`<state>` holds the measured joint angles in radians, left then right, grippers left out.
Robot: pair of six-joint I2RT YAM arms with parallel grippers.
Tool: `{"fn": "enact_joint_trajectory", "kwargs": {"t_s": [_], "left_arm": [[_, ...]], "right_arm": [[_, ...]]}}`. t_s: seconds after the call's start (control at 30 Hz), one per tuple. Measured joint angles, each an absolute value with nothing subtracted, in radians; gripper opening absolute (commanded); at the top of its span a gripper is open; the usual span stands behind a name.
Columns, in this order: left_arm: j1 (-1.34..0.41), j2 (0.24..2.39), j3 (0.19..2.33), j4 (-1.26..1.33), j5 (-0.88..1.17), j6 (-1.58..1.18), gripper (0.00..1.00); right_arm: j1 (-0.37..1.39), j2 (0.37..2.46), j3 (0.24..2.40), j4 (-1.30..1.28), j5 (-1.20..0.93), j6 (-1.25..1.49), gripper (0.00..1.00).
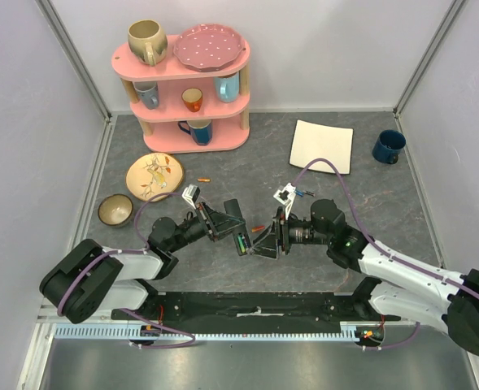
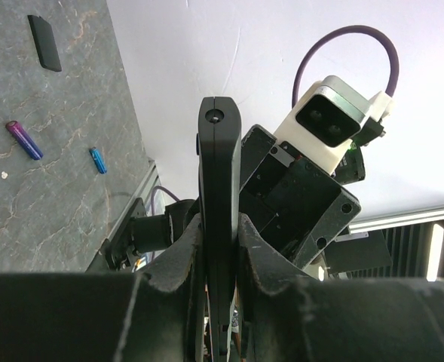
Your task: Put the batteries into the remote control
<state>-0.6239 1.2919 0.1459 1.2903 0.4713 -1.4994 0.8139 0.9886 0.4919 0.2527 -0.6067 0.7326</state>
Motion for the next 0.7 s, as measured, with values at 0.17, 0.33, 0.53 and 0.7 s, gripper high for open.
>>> {"fn": "enact_joint_trajectory", "kwargs": {"t_s": [0.17, 0.33, 0.53, 0.7], "left_arm": [[-0.624, 1.288, 0.146, 1.29, 0.475, -1.499, 0.02], [-0.624, 1.285, 0.146, 1.29, 0.475, -1.499, 0.02], [-0.624, 1.275, 0.146, 1.289, 0.475, -1.499, 0.02], [-0.624, 1.266, 0.146, 1.288, 0.475, -1.499, 0.02]], "right_arm": [[0.814, 1.007, 0.492, 0.273, -0.606, 0.738, 0.63], [0.814, 1.015, 0.492, 0.28, -0.604, 0.745, 0.62], [0.814, 1.022, 0.492, 0.292, -0.601, 0.753, 0.61], [0.814, 1.03, 0.492, 0.305, -0.598, 0.768, 0.6]]}}
